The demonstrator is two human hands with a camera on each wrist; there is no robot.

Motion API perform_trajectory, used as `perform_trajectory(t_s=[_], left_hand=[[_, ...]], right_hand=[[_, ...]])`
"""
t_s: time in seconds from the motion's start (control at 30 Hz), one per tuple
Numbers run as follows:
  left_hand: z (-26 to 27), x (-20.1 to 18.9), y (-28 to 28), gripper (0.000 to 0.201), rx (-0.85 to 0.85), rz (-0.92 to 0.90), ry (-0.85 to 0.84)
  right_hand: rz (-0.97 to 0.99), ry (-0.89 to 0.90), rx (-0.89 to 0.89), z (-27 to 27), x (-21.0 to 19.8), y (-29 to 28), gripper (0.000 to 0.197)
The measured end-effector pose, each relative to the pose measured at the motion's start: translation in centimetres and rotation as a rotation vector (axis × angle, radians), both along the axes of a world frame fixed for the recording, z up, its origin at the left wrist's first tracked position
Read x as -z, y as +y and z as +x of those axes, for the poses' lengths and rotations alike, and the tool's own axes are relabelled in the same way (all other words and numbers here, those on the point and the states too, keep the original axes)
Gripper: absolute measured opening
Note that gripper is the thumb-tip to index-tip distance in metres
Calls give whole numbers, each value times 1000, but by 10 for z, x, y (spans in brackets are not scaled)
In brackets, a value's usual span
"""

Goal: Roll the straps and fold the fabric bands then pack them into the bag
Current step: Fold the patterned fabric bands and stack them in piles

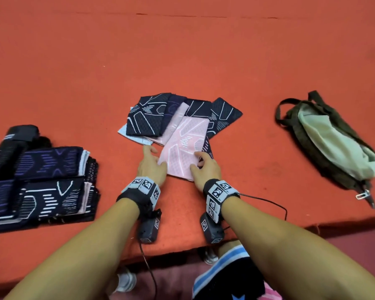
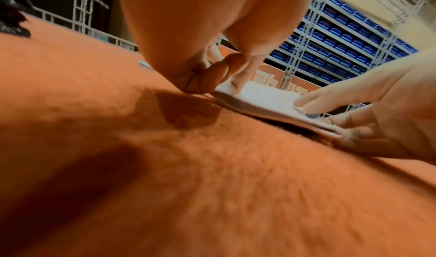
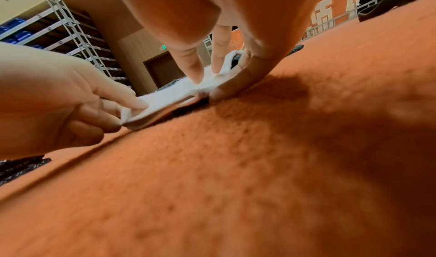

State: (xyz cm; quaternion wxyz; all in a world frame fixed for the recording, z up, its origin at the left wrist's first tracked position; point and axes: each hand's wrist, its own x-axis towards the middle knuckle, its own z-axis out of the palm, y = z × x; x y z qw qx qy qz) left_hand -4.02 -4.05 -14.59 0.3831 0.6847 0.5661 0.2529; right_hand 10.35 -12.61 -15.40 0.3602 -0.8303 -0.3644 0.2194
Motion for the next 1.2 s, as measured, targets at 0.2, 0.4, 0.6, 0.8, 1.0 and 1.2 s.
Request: perform_trajectory(t_s=[0.2,0.4,0.6,0.8,1.0,1.2], left_hand=[[-47,-6,-27,32,-17,0,23],[-102,2,-48,27,-124,-91,-50],[-129,0,-62,30,-19,-139,-243],[-121,6,-62,49,-32,-257,-256],[-104,10,-58,34,-7,-334,-350],[-106,13,-58,4,-42,-341,-355]], right_hand=[[0,57,-99,-27,0,-3,43],[-40,130,-245,-62,-6,-3,42],[-89,146,-380,-73,-2,-10,15],[-31,370,-199,-51,-5,-22,28],[45,612,-189,-35,-6,-37,37],[55,701,-183,-32,1,-40,20]])
